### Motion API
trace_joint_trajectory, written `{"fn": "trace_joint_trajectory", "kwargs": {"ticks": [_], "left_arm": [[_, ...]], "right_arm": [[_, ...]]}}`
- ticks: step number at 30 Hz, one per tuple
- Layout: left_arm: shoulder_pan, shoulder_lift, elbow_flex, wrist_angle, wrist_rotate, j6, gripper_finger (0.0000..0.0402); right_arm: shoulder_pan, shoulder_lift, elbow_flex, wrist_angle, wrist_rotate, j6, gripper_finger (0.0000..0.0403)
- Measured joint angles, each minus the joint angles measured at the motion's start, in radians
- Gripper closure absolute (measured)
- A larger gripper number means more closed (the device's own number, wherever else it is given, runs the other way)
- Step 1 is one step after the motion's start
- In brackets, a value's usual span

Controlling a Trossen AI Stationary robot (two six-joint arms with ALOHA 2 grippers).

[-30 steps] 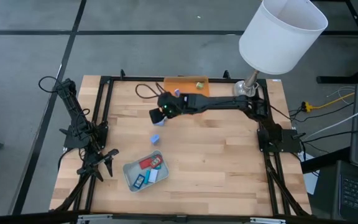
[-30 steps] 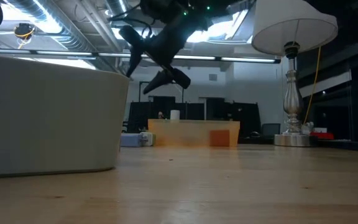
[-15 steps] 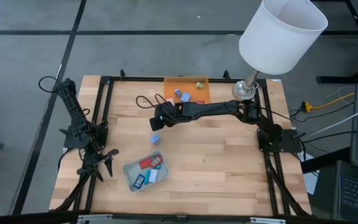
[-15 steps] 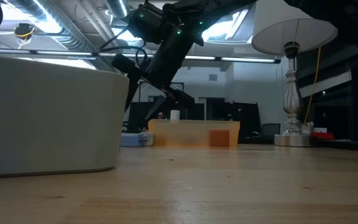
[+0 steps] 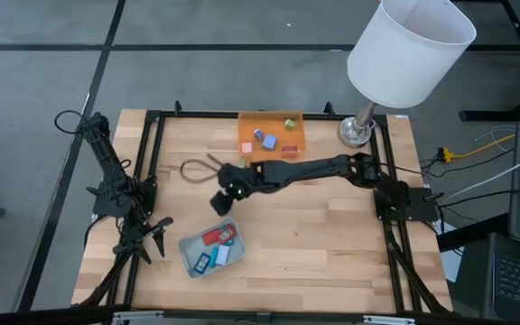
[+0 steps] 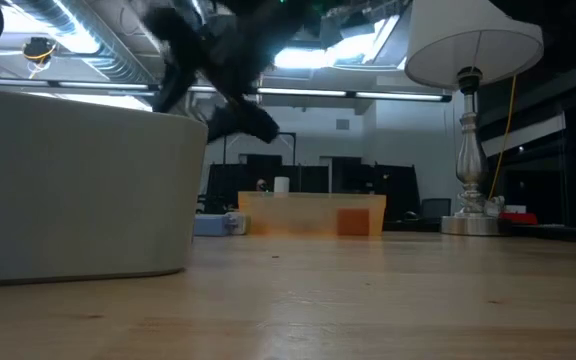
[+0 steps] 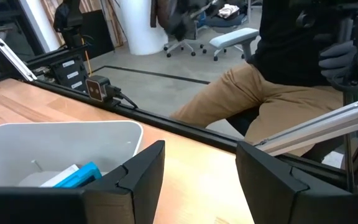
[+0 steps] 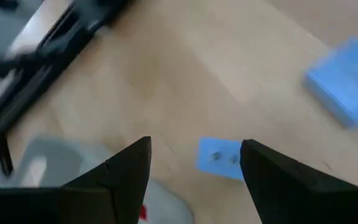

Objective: Pick & Place Office items
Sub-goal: Put the bottom blue charger adapter into the orange bin

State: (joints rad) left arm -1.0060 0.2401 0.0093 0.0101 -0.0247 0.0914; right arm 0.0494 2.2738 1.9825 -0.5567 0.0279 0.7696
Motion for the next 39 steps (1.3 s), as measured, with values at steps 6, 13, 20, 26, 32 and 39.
{"fn": "trace_joint_trajectory", "kwargs": {"ticks": [6,13,20,26,32,39], "left_arm": [[0.0,0.0,0.0,0.0,0.0,-0.002,0.0206],[0.0,0.0,0.0,0.0,-0.001,-0.039,0.0209],[0.0,0.0,-0.001,0.008,-0.035,-0.051,0.0206],[0.0,-0.001,-0.001,0.02,-0.037,-0.118,0.0208],[0.0,-0.001,-0.001,0.047,-0.037,-0.133,0.0208],[0.0,-0.001,-0.001,0.053,-0.037,-0.132,0.0207]], "right_arm": [[0.052,-0.006,0.088,-0.057,0.228,-0.646,0.0159],[0.018,-0.003,0.101,-0.285,0.192,-0.934,0.0159],[0.003,-0.001,0.1,-0.393,0.231,-1.054,0.0159],[0.001,0.009,0.1,-0.388,0.164,-1.201,0.0159],[0.005,0.026,0.099,-0.439,0.119,-1.358,0.0167],[0.008,0.039,0.098,-0.419,0.157,-1.462,0.0194]]}}
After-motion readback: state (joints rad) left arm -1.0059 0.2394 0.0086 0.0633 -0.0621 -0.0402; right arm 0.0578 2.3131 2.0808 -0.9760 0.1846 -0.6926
